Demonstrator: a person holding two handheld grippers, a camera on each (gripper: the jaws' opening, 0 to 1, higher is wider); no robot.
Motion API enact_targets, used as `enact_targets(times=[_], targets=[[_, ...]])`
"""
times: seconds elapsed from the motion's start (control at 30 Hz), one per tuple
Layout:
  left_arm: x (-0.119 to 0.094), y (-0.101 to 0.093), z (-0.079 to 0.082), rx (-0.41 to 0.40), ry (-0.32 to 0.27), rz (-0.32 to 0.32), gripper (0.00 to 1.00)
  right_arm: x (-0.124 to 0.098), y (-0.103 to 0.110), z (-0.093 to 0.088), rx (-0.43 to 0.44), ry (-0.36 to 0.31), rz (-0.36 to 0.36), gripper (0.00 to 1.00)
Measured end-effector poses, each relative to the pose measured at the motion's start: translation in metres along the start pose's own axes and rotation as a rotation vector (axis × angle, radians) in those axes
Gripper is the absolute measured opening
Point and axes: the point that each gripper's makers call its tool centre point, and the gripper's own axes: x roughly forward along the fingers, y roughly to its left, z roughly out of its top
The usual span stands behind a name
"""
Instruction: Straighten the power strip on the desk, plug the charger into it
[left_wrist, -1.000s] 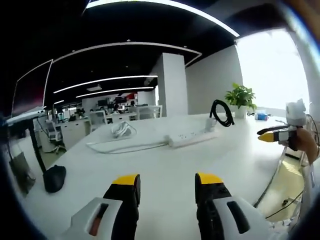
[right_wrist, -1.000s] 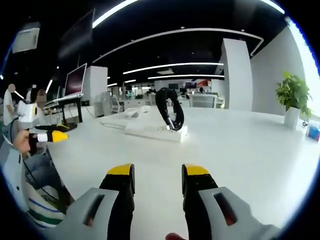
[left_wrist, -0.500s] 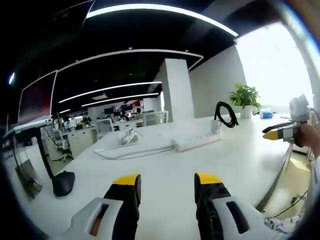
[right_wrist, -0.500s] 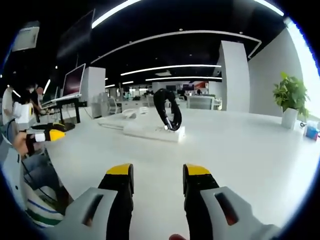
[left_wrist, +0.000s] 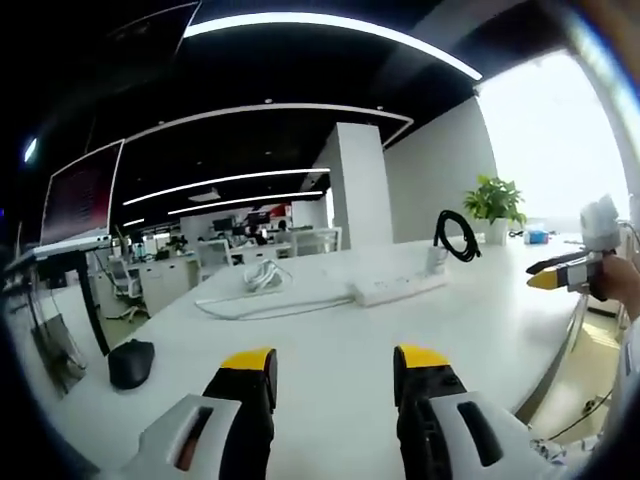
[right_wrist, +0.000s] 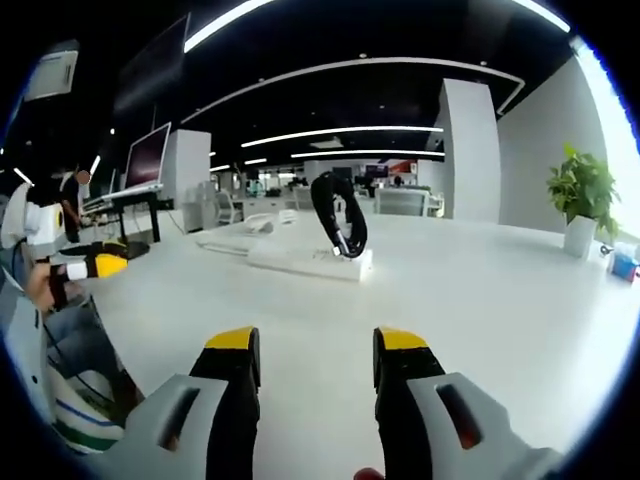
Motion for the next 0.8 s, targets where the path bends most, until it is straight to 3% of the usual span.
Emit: enact_targets(times=[0.2,0.8], targets=[[-0.002,0.011,-0.002,0.005,-0.007,0.046,0.47,0.002,-0.003,-0.004,0.002,0.009,-0.007,0.45],[-0.002,0.011,-0.007,-0.007,0.012,0.044,0.47,0.003,-0.002,-0.007,0.005,0.017,-0.003,0.45]])
